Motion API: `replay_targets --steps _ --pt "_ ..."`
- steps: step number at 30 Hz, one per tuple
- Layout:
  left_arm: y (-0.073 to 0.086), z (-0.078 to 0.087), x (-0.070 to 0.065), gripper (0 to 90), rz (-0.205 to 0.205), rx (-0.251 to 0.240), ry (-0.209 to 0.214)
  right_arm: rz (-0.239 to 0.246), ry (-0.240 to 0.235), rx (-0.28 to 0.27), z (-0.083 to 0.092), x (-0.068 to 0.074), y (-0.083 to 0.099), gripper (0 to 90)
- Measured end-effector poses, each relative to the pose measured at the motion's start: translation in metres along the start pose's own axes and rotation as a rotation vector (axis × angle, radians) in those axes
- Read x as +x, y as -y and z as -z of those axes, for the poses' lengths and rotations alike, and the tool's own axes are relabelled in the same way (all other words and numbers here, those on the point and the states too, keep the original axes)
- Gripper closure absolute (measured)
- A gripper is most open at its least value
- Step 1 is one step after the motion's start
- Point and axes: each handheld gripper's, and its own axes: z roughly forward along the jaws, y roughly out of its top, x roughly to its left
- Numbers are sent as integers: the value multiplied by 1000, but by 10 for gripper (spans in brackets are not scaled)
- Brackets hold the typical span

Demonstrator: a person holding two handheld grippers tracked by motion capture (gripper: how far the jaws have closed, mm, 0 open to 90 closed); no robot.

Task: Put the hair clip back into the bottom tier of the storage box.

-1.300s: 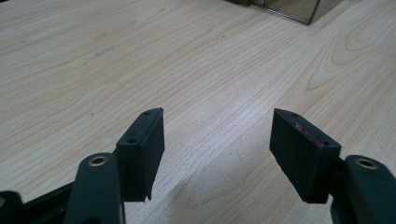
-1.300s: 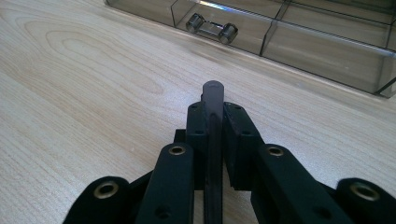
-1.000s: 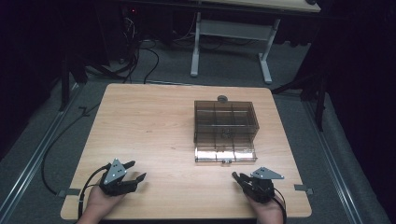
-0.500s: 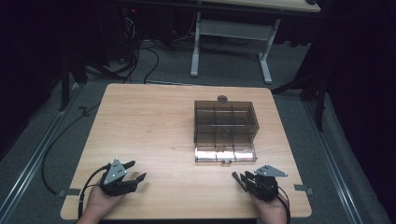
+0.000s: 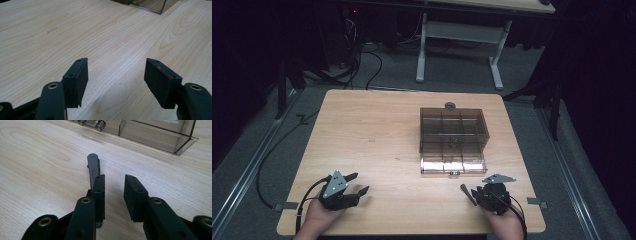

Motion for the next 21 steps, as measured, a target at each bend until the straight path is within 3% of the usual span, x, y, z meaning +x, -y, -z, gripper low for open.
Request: replay_targets --steps 8,21 --pt "-1 0 1 362 0 1 9 -1 23 91 3 0 -13 712" --pt "-1 -1 0 362 -7 5 5 42 -7 199 5 -1 -20 682"
